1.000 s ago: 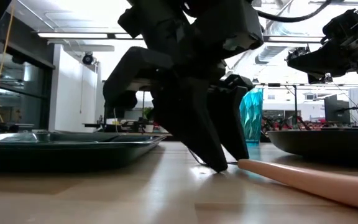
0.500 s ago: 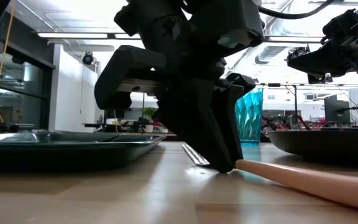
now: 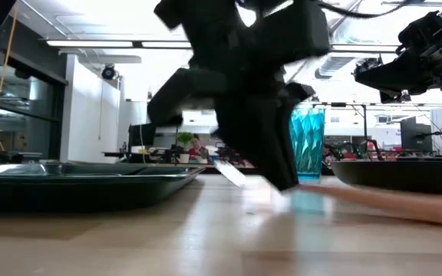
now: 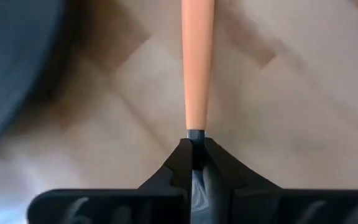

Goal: Pick and place plate/cup/fork/spoon on tray
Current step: Put the fork on the tray to the right side of the spoon

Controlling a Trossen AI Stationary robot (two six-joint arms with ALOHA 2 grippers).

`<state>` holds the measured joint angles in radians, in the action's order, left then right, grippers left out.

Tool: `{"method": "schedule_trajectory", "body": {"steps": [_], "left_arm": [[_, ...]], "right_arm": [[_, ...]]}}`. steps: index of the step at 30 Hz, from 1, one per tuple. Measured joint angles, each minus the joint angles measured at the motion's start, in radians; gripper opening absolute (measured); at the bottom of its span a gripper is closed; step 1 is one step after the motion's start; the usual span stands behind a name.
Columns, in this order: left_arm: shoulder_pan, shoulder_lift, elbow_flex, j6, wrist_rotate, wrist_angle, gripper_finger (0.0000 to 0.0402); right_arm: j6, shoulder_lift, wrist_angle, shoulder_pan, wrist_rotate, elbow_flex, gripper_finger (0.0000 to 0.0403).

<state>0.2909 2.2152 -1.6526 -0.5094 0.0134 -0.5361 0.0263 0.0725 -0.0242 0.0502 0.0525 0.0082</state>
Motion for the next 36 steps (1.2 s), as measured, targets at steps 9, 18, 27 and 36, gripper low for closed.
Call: {"method": "schedule_trajectory", "body": {"steps": [9,18,27,36], "left_arm": [[-0.040,-0.199,-0.010,0.064,0.082,-0.262,0.0009],[-0.008,-0.489,0.331,0.077,0.256,-0.341,0.0007],[0.060,-0.702,0.644,-0.383,0.434,-0.468,0.0003],[0.061,-0.698,0.660,-0.651,0.438,-0.518,0.0002]], "right_arm": [[0.000,-0.001,0.000,0.000,0.000,0.000,0.0000],[0.000,0.016,0.000,0.000,0.000,0.000,0.0000],[0.000,0.019,0.000,0.000,0.000,0.000,0.0000],[0.000,0.019,0.000,0.000,0.000,0.000,0.0000]]}}
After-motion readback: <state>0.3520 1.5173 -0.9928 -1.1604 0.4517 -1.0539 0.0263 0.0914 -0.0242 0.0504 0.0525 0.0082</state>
